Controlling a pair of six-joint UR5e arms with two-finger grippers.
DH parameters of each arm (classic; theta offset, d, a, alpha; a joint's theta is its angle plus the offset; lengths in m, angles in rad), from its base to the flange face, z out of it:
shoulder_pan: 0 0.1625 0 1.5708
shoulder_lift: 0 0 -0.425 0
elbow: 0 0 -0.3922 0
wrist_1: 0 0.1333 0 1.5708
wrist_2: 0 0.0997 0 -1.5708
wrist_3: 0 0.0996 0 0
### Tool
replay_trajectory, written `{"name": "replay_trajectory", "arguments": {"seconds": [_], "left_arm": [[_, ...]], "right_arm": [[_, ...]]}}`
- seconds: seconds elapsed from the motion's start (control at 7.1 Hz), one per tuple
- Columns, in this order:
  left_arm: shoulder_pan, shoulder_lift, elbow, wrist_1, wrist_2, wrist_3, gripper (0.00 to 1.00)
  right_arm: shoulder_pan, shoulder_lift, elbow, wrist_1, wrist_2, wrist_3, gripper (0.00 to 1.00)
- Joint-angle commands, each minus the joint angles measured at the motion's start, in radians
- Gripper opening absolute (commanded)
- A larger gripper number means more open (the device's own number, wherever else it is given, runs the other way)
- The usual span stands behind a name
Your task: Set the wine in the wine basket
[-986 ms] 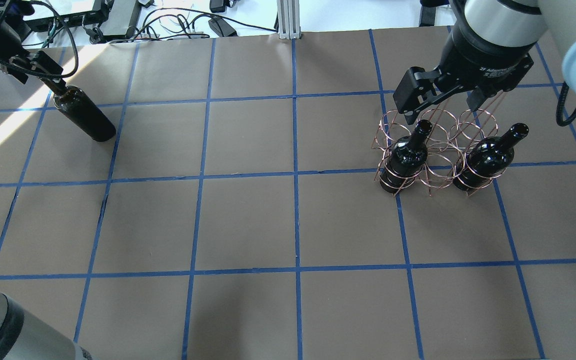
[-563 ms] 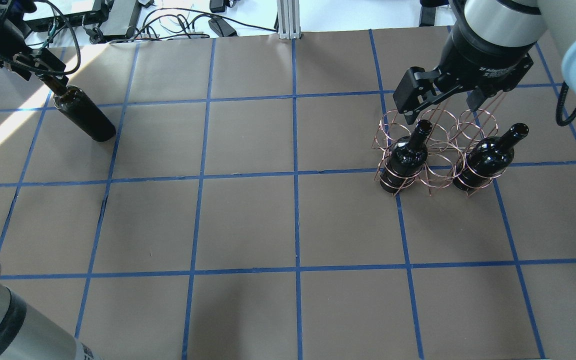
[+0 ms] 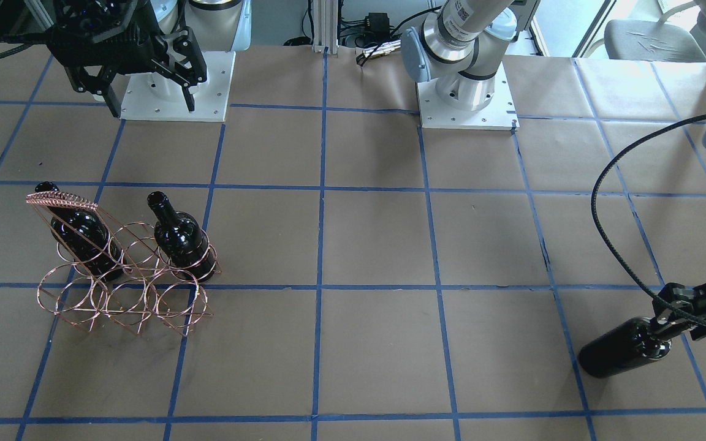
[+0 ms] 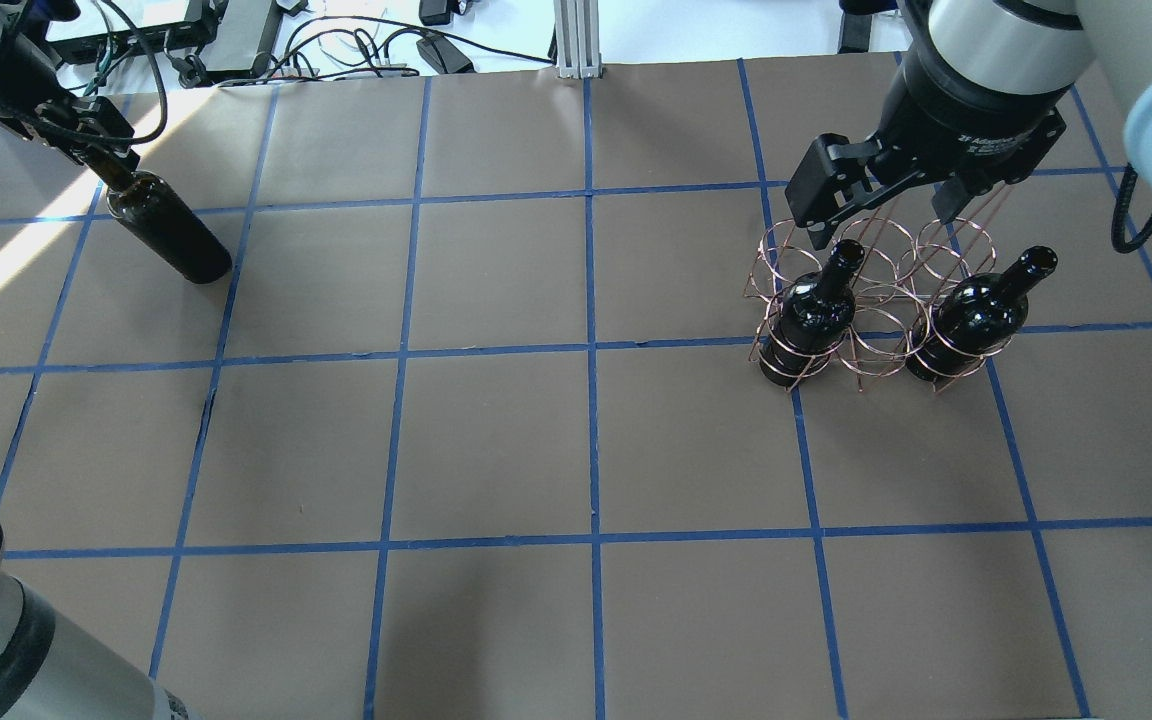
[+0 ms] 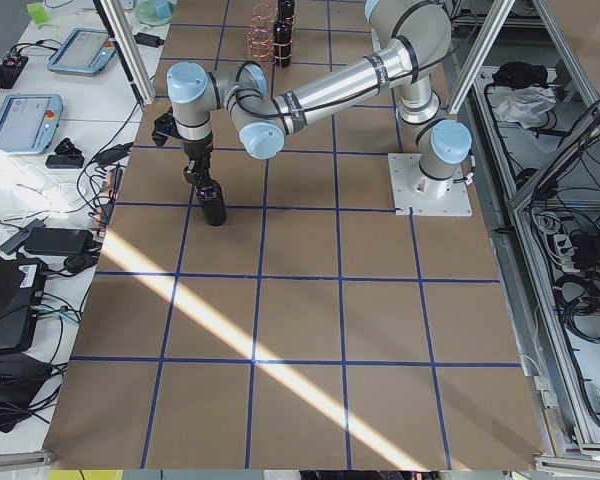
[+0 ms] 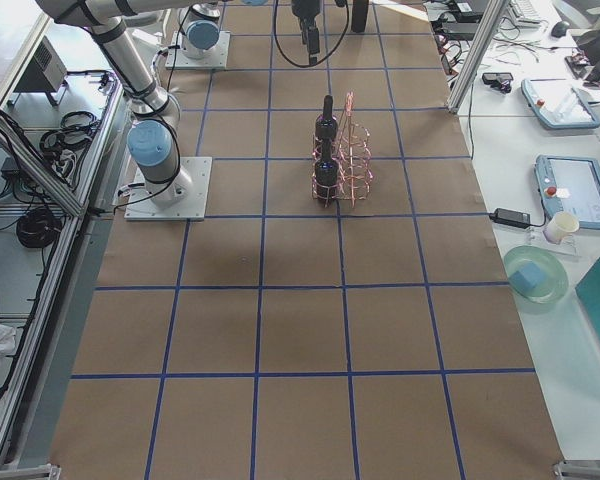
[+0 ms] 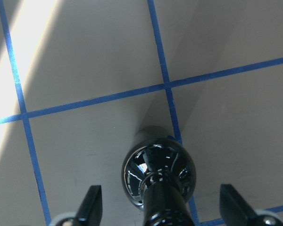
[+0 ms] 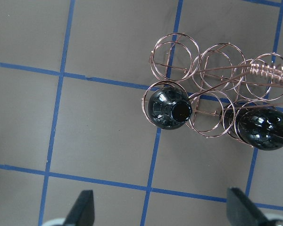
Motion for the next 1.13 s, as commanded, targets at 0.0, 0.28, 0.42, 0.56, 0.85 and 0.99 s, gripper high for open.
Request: {"name": "replay_trajectory", "arguments": {"seconds": [0.0, 0.28, 0.42, 0.56, 0.85, 0.99], "left_arm": [[0.000, 0.006, 0.001, 0.002, -0.001, 0.004, 0.00], [-0.003, 0.015, 0.003, -0.001, -0.004, -0.002, 0.00], [-0.027, 0.029, -0.007, -0.006, 0.004, -0.017, 0.00], [-0.106, 0.071, -0.043, -0.026, 0.013, -0.071, 0.00], [-0.194, 0.156, -0.141, -0.027, 0.009, -0.268, 0.00], [-0.251, 0.232, -0.222, -0.029, 0.004, -0.360, 0.00]], "right_arm": [[0.000, 0.000, 0.000, 0.000, 0.001, 0.000, 1.00], [0.000, 0.000, 0.000, -0.002, 0.003, 0.000, 1.00], [0.000, 0.000, 0.000, -0.002, 0.003, 0.000, 1.00], [0.000, 0.000, 0.005, -0.003, 0.004, 0.000, 1.00], [0.002, 0.000, 0.006, -0.003, 0.006, 0.000, 1.00], [0.002, 0.000, 0.006, -0.003, 0.007, 0.000, 1.00]]}}
